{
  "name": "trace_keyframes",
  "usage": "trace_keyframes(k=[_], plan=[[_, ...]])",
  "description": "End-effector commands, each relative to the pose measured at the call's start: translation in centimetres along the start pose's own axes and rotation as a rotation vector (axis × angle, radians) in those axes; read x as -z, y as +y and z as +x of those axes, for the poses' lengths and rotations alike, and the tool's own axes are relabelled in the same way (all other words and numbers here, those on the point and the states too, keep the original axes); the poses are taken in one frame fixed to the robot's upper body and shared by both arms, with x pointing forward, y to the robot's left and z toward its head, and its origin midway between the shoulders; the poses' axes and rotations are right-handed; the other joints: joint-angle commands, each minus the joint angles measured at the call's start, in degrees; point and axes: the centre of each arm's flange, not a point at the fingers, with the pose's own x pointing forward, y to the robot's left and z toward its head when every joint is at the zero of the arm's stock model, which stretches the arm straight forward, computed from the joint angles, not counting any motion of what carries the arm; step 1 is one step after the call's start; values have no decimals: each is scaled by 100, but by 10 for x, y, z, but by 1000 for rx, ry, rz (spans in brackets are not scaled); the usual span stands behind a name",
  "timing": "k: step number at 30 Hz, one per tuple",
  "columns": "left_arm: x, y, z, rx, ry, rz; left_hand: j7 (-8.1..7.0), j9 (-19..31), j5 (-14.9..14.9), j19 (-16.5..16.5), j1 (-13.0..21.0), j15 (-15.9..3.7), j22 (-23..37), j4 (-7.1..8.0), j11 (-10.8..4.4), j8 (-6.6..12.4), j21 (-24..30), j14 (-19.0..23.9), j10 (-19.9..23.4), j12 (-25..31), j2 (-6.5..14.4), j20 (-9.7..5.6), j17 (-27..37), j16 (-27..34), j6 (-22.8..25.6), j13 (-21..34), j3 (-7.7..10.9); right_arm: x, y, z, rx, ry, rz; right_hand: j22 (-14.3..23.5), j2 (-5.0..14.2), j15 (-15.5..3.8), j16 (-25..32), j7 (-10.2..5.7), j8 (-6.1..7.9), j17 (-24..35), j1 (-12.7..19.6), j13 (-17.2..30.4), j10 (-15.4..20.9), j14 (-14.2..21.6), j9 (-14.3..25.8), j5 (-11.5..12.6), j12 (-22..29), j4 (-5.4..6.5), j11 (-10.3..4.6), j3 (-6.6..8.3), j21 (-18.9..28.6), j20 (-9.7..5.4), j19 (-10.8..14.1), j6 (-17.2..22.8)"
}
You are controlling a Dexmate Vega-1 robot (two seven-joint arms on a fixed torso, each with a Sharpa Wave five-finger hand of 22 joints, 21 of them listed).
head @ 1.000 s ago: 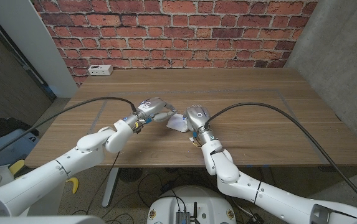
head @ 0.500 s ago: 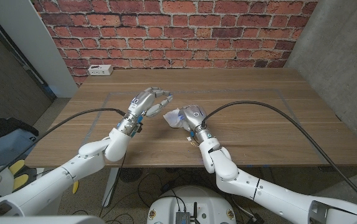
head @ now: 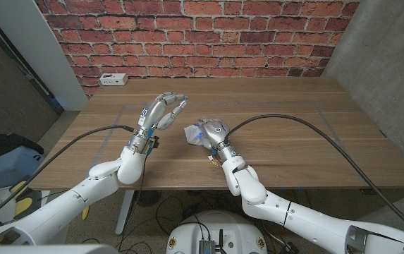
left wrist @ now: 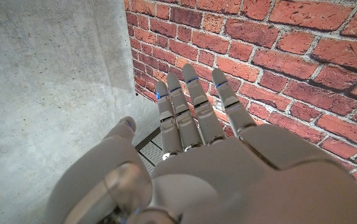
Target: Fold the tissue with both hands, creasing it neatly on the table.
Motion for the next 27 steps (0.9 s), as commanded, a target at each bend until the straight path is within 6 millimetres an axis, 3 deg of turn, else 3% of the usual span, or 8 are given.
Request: trace_keyframes(k=[1,11,17,24,27], plan=[[1,2,-5,-13,14,-27,-14,29,44,-22,-68,27,17,43,14,6,-11,-19,-35,-41,13,17,19,-13,-23,34,-1,-6,-8,16,92,19,104,16,-22,-903,-106,152,19,-6,-303,-28,-196,-113,10,31,13,175,135,-95,13,139,-20,-341],[3,1,-9,-11,26,-46,-31,28,57,-39,-118,17,18,52,10,10,-10,-46,-67,-53,-5,34,16,-34,-71,56,-1,-6,-13,38,151,63,150,11,-76,-882,-191,244,83,-23,-373,-51,-312,-230,8,63,27,179,114,-136,6,203,-30,-388],[5,0,-10,-5,39,-62,-21,28,63,-44,-144,27,19,53,21,4,-6,-62,-84,-59,-14,33,14,-46,-121,69,3,-8,-8,53,88,88,121,10,-205,-778,-276,336,124,-20,-558,-68,-351,-427,7,76,47,236,199,-262,-38,314,-131,-348],[9,-1,-9,54,61,-74,-87,27,72,-34,-181,39,20,44,34,-17,8,-186,-217,-108,-31,48,10,-104,-277,96,19,-13,-2,70,33,95,89,8,-258,-711,-335,357,165,-21,-559,-81,-303,-573,7,115,82,202,205,-295,-97,344,-266,-256],[11,0,-9,80,69,-64,-60,26,73,31,-196,34,23,21,53,106,46,-170,-212,-100,-40,12,2,-103,-5,117,46,-16,-1,78,8,95,74,8,-315,-670,-366,375,151,-18,-615,-86,-353,-663,7,124,69,209,245,-345,-127,377,-335,-289]])
